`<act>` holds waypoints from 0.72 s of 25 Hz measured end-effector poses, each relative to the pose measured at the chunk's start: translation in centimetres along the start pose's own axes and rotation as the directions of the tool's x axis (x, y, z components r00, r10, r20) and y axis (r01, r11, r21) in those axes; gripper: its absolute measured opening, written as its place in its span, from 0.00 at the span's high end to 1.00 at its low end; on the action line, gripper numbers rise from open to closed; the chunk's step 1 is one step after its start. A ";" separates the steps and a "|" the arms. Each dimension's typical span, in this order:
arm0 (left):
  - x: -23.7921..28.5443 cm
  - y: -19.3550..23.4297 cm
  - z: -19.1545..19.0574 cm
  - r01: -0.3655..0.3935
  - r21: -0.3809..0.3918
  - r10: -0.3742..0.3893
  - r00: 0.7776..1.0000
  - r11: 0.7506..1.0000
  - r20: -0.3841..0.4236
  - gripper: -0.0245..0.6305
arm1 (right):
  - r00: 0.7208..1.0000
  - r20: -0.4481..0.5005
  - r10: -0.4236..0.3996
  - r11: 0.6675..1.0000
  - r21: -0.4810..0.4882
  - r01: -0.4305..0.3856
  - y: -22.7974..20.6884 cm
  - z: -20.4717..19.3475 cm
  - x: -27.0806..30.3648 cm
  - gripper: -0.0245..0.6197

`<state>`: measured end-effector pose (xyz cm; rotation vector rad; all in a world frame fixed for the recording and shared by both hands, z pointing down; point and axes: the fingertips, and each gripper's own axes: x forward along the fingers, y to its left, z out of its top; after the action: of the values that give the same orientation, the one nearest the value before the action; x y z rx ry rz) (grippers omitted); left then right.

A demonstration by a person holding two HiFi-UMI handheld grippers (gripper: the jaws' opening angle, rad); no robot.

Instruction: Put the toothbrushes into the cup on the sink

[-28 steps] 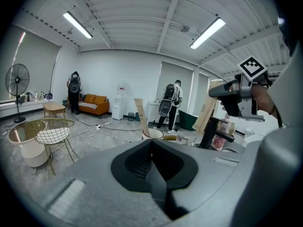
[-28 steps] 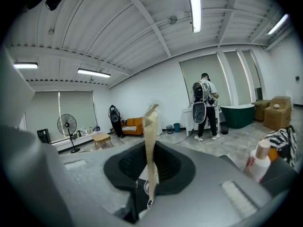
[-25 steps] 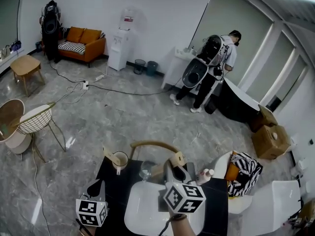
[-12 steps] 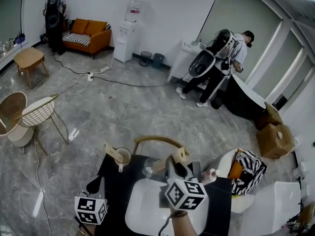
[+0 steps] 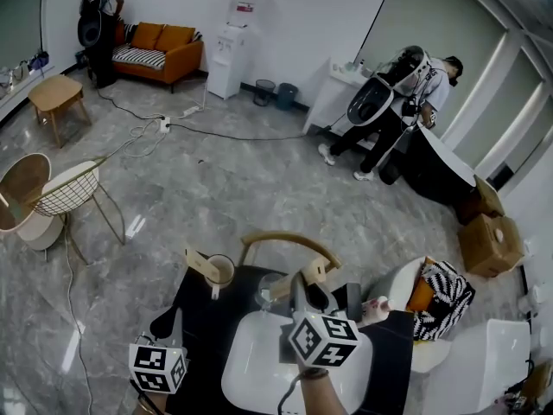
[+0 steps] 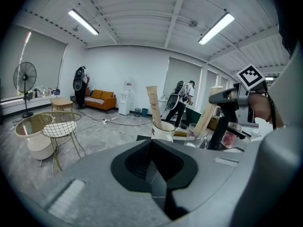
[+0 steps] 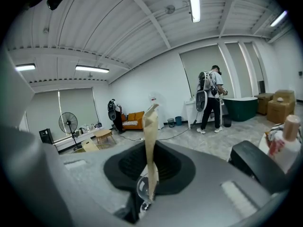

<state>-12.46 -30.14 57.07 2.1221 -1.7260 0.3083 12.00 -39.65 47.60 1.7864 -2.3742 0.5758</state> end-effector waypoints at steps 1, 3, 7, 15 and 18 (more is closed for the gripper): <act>0.1 0.1 -0.1 -0.001 0.000 0.001 1.000 1.000 -0.002 0.95 | 1.000 -0.005 0.000 1.000 0.003 0.000 0.0 -0.3 0.2 0.91; 0.2 0.1 -0.3 -0.001 0.000 0.001 1.000 1.000 -0.006 0.95 | 1.000 -0.013 0.000 1.000 0.008 0.000 -0.2 -0.8 0.5 0.91; 0.3 0.3 -0.8 -0.007 -0.001 0.007 1.000 1.000 -0.015 0.95 | 1.000 -0.023 0.000 1.000 0.015 0.000 -0.4 -1.6 1.1 0.91; 0.2 0.4 -1.2 -0.003 -0.001 0.003 1.000 1.000 -0.015 0.95 | 0.999 -0.036 -0.004 1.000 0.024 0.004 -0.6 -2.6 2.0 0.91; 0.2 0.6 -1.2 -0.005 -0.004 0.004 1.000 1.000 -0.017 0.95 | 0.999 -0.049 -0.007 1.000 0.023 0.008 -0.6 -3.1 2.3 0.91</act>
<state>-12.88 -29.93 58.33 2.1072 -1.7208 0.3227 11.46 -40.71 51.36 1.7686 -2.3371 0.6420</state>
